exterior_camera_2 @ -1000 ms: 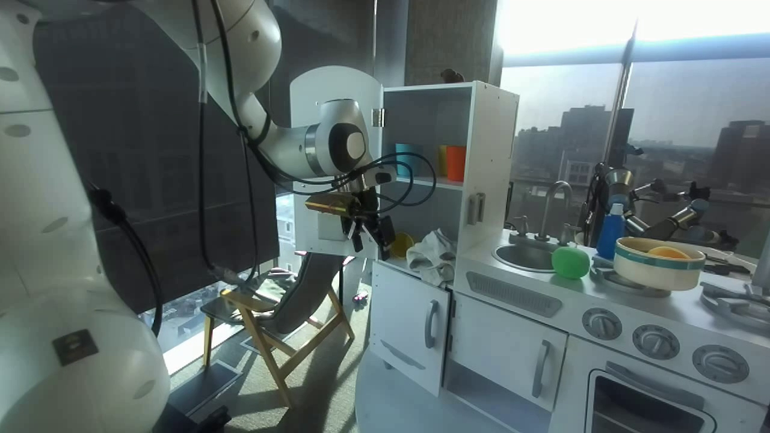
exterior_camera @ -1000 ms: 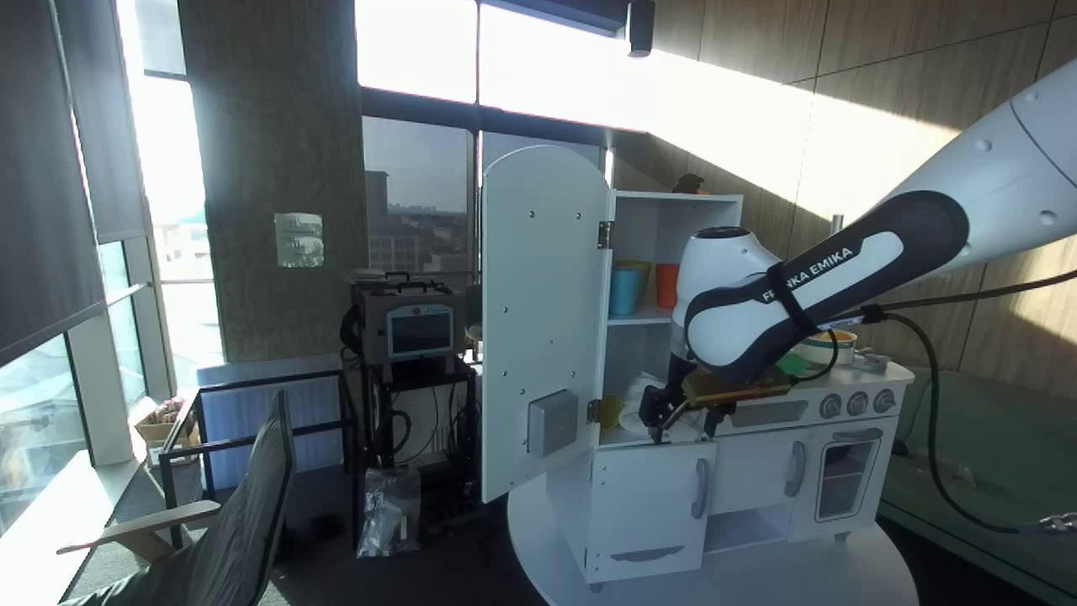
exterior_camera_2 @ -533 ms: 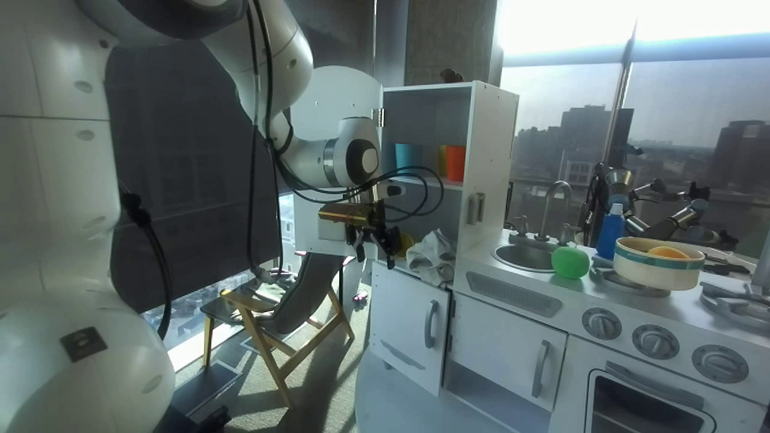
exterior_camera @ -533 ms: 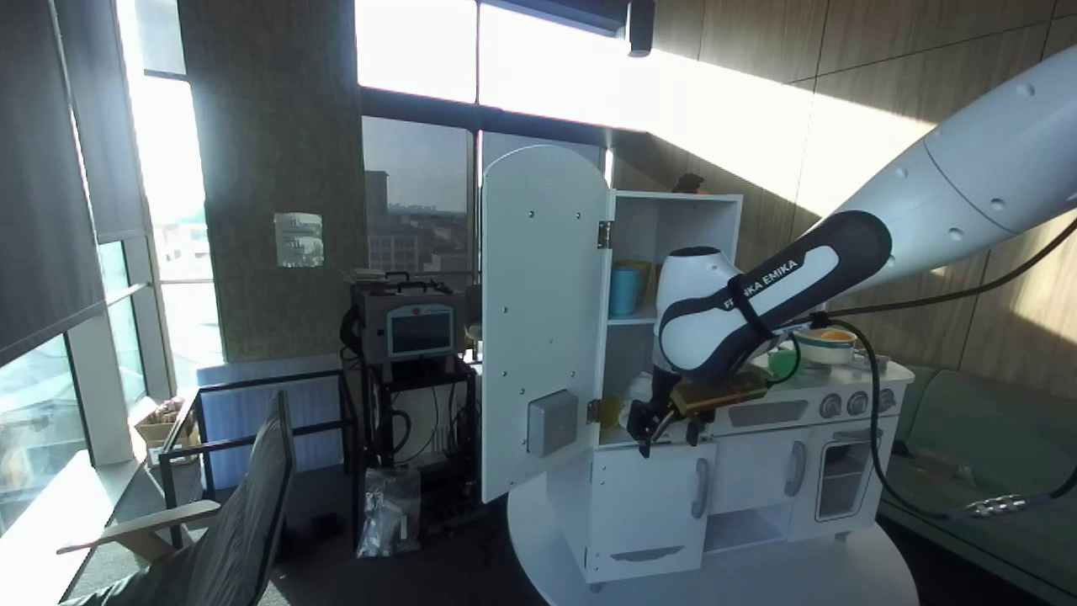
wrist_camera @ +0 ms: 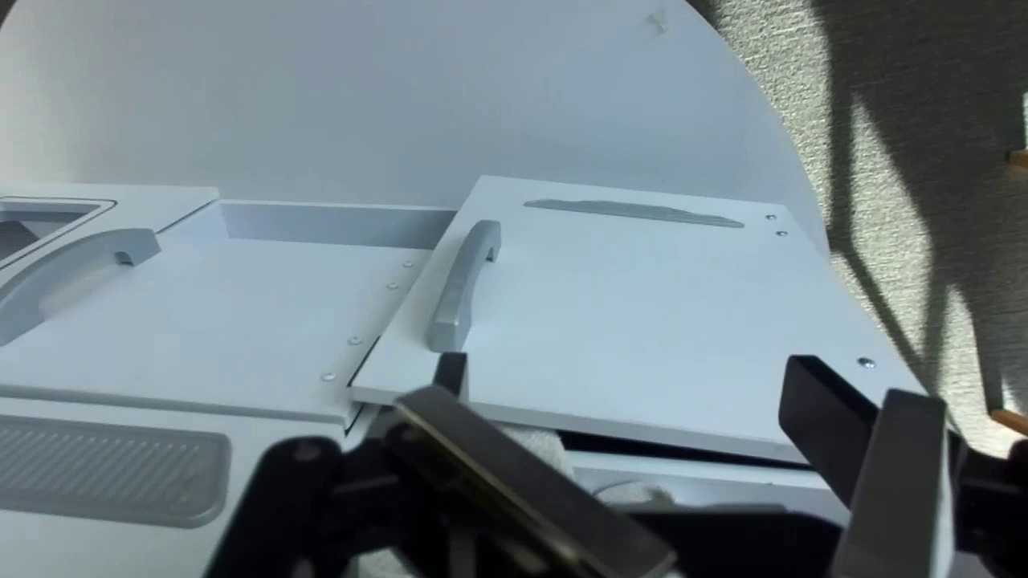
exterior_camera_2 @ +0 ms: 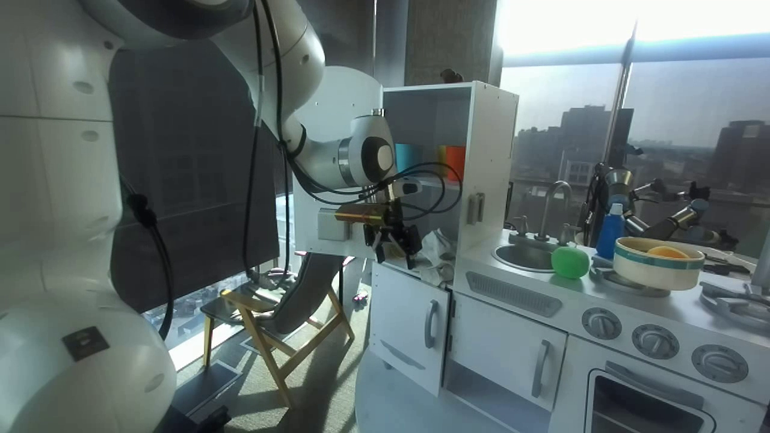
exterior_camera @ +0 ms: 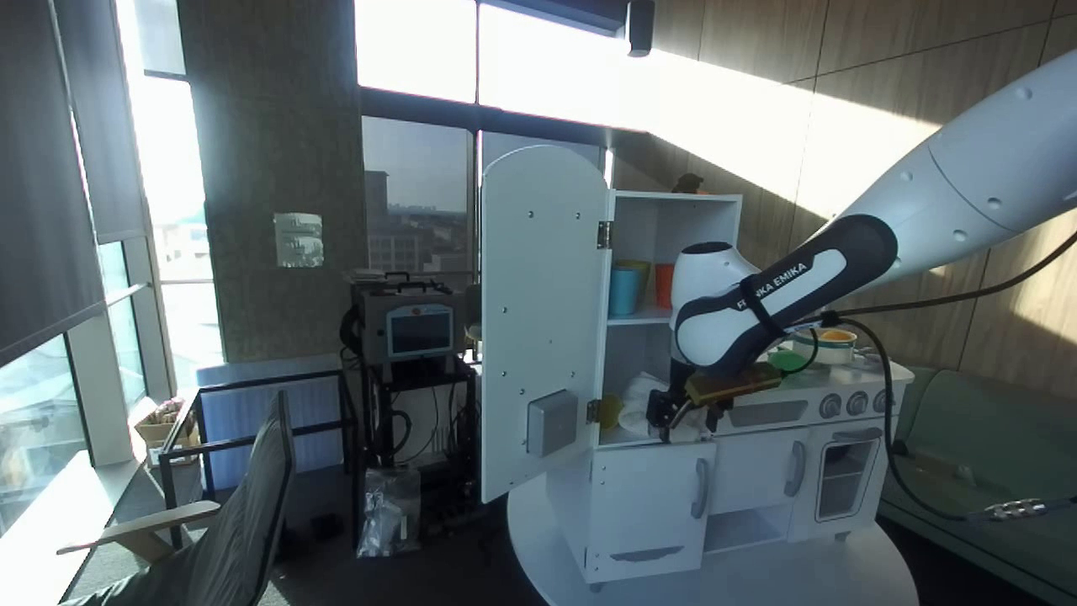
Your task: Remove the towel from the cupboard then close it
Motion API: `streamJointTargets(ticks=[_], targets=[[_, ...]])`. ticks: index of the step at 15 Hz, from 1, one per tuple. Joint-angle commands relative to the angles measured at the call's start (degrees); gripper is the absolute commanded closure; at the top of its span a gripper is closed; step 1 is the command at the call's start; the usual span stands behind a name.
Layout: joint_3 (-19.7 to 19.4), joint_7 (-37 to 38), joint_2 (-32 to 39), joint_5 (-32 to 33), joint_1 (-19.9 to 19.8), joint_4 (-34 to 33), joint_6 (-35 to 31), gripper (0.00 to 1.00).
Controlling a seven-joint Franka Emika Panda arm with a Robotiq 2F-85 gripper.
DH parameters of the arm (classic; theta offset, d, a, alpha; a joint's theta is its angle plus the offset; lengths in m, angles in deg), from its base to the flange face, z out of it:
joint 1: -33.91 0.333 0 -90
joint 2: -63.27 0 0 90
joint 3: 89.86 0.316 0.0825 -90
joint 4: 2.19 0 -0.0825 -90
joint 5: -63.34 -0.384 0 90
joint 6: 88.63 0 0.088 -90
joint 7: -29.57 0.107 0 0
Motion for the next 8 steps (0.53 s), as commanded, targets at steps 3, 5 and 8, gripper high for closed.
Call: streamJointTargets(ticks=[3, 5, 8], targets=[[-3.3, 0.6, 4.5, 1.7, 0.6, -7.8, -1.0, 0.00], [-3.9, 0.4, 6.5, 1.4, 0.7, -9.8, -2.1, 0.00], [-5.1, 0.0, 9.4, 1.3, 0.5, -10.9, -6.3, 0.00]])
